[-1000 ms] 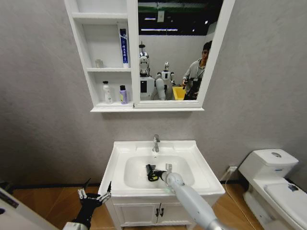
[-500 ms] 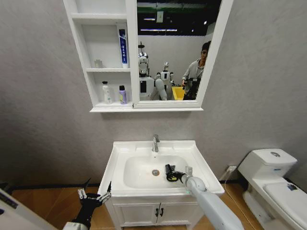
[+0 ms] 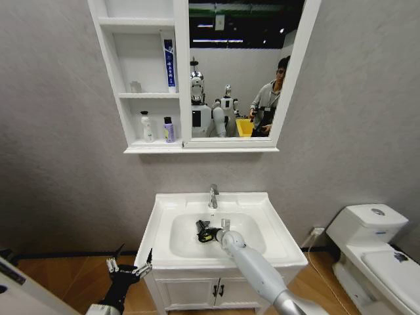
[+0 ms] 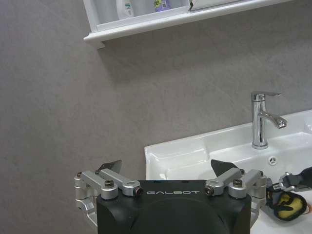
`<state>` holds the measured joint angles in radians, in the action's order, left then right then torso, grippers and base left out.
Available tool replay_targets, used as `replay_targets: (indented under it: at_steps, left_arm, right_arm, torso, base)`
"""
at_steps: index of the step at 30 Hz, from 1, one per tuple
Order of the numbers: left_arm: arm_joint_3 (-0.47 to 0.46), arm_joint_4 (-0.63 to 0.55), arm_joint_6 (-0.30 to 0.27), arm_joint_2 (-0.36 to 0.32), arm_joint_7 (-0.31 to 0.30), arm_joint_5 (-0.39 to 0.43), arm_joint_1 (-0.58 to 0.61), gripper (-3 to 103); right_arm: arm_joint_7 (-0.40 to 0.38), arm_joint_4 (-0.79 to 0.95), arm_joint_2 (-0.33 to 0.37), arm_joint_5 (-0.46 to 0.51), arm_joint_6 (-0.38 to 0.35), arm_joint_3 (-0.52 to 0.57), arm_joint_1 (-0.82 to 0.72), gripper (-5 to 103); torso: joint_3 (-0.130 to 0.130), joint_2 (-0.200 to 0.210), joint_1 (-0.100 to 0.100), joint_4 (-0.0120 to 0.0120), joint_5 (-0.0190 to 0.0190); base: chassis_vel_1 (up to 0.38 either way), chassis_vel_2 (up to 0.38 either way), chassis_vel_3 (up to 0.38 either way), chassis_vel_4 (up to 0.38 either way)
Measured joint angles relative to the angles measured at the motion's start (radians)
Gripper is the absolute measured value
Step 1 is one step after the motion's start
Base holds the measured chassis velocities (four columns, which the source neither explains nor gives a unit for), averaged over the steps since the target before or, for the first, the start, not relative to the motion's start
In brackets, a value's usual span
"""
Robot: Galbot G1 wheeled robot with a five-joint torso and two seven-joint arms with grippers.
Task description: Move facial cleanser and shampoo from washbasin to cabinet, then wipe washbasin with towel.
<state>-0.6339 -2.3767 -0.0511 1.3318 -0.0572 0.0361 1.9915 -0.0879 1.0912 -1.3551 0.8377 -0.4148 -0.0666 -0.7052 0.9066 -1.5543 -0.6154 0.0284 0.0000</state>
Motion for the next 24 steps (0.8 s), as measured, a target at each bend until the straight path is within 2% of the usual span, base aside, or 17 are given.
replay_targets:
  at_steps: [8,11,19,24]
  left_arm:
    - [0.0,0.0,0.0,0.0,0.0,0.0,0.0,100]
    - [0.0,0.0,0.0,0.0,0.0,0.0,0.0,100]
    - [0.0,0.0,0.0,0.0,0.0,0.0,0.0,100]
    - [0.0,0.0,0.0,0.0,0.0,0.0,0.0,100]
  right_arm:
    - [0.011,0.129,0.127,-0.011,-0.005,0.094,-0.142,1]
    - [0.02,0.103,0.126,-0.018,-0.002,0.09,-0.126,1]
    - [0.025,-0.041,0.045,-0.056,0.016,0.063,0.002,1]
    - [0.013,-0.025,0.055,-0.038,0.002,0.036,0.012,1]
  torso:
    - [0.0,0.0,0.0,0.0007,-0.0005]
    - [0.0,0.0,0.0,0.0008,0.0003]
    - [0.0,0.0,0.0,0.0001,0.0]
    - [0.0,0.0,0.0,0.0001,0.0002]
  base:
    - [0.0,0.0,0.0,0.0]
    - [0.0,0.0,0.0,0.0]
    - [0.0,0.0,0.0,0.0]
    - [0.0,0.0,0.0,0.0]
